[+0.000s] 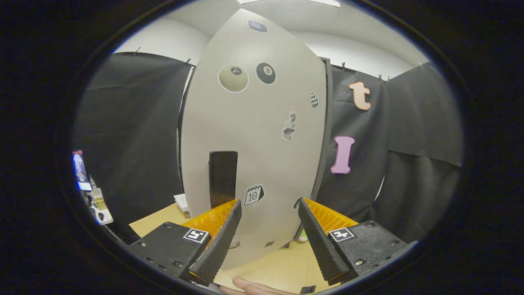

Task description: Open the shoe cabinet door, grab the shoes and put them into the shoe cabinet, then close the shoe cabinet door.

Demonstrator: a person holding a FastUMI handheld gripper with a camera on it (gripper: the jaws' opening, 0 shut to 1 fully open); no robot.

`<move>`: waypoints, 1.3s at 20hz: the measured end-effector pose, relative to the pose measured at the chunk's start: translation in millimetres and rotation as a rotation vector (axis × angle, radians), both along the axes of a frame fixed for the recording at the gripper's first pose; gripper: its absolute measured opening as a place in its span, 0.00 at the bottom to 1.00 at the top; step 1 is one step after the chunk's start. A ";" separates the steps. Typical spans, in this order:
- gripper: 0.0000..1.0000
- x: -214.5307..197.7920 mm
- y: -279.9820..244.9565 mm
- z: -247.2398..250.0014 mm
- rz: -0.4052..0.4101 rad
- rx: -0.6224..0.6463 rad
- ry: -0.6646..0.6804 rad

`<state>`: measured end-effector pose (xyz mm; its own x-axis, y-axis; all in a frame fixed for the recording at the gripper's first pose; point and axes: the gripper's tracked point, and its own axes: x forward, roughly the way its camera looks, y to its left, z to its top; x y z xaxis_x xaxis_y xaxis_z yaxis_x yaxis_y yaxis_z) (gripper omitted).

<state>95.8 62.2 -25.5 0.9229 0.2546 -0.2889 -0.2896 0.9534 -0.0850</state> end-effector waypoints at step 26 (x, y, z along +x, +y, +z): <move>0.95 -24.5 57.1 -24.6 -0.114 0.028 -0.059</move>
